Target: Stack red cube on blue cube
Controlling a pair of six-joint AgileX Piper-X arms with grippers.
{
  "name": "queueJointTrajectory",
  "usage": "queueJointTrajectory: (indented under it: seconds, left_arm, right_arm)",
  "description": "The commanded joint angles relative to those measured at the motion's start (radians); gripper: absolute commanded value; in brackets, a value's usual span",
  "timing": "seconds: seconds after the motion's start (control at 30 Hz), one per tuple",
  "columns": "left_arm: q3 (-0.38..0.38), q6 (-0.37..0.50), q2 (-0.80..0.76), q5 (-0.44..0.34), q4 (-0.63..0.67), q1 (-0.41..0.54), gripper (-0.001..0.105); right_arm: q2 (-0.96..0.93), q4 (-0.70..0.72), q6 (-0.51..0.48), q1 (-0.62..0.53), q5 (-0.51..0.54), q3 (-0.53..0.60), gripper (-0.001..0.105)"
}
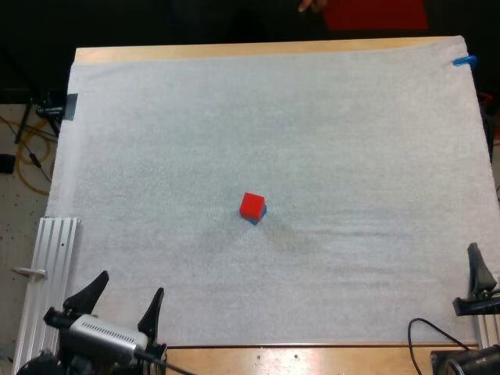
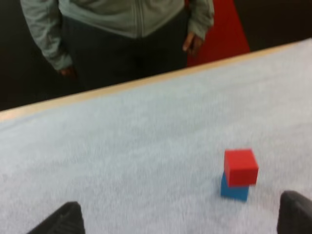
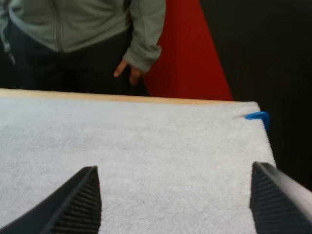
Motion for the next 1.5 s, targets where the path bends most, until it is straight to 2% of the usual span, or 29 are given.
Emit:
queueJointTrajectory:
  seconds: [0.0,0.13,0.23,0.3,0.53,1.27,1.47]
  left_arm:
    - [0.037,0.010,-0.139,-0.001,-0.029,0.003,0.076]
    - [0.142,0.010,-0.138,-0.001,-0.087,0.003,0.076]
    - [0.200,0.004,-0.138,0.008,-0.110,0.003,0.076]
    - [0.211,-0.006,-0.138,0.008,-0.135,0.003,0.076]
    - [0.216,-0.006,-0.138,0.009,-0.147,0.003,0.076]
    - [0.216,-0.006,-0.138,0.009,-0.147,0.003,0.076]
    - [0.216,-0.006,-0.138,0.009,-0.147,0.003,0.076]
  right_arm:
    - [-0.041,0.002,-0.016,0.000,-0.022,0.010,0.063]
    - [-0.041,0.002,-0.014,0.000,-0.063,0.057,0.063]
    - [-0.039,0.018,-0.007,0.000,-0.063,0.083,0.063]
    - [-0.039,0.043,-0.007,0.000,-0.063,0.092,0.063]
    - [-0.039,0.092,-0.007,0.000,-0.063,0.106,0.063]
    - [-0.039,0.092,-0.007,0.000,-0.063,0.106,0.063]
    - [-0.039,0.092,-0.007,-0.072,-0.063,0.106,0.063]
